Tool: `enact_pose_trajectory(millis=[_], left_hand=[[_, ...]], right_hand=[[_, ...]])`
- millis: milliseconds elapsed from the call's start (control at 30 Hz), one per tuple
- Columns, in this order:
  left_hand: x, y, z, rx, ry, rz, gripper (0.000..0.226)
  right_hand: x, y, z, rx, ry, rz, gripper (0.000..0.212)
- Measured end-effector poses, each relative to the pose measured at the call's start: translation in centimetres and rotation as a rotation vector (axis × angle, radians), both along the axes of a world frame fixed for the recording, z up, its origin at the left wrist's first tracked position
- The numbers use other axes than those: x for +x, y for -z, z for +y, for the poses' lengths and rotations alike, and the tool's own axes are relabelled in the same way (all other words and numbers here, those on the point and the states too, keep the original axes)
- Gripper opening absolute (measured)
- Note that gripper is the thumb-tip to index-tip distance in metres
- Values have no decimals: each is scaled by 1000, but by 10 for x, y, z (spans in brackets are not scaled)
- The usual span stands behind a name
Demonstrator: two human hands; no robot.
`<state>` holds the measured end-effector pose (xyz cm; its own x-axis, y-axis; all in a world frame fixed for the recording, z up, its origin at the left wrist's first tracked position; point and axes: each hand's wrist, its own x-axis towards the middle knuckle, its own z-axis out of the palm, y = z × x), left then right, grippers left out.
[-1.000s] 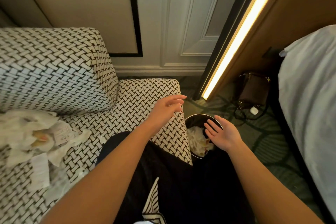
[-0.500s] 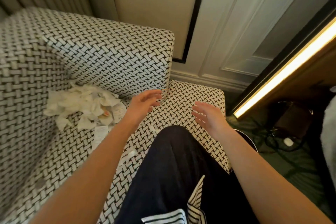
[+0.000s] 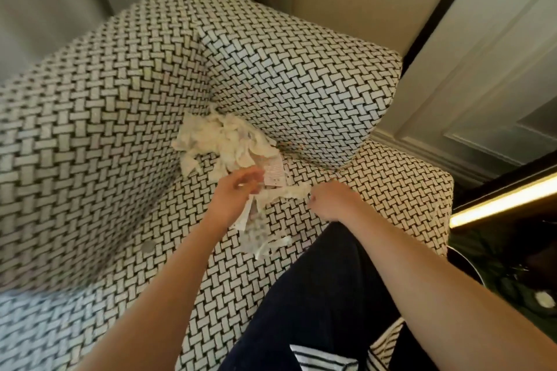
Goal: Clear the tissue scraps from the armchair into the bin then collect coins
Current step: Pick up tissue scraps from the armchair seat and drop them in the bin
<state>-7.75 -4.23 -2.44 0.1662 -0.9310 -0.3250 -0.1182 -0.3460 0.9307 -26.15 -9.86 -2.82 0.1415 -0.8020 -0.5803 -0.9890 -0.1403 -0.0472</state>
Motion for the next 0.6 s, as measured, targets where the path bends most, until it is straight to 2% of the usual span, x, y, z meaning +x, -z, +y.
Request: enact_pose_trajectory(millis=[133,233,333,433,500,600], left_hand=[[0,21,24,8,57,-109,24],[-6,36,41,34,163,-211,27],[-13,45,53,50,290,-357,36],[-23,55,58,54,392,-492,48],[-29,61,58,47,395,-556,50],[-35,68,60,55,348,-593,41]], right_hand=[[12,21,11,139,-26,239,34],[12,21,13,141,-26,273,32],[10,20,10,147,0,173,28],[5,19,9,76,44,35,13],[3,19,8,-7,91,-101,21],[-1,16,9,-93,132,-337,32]])
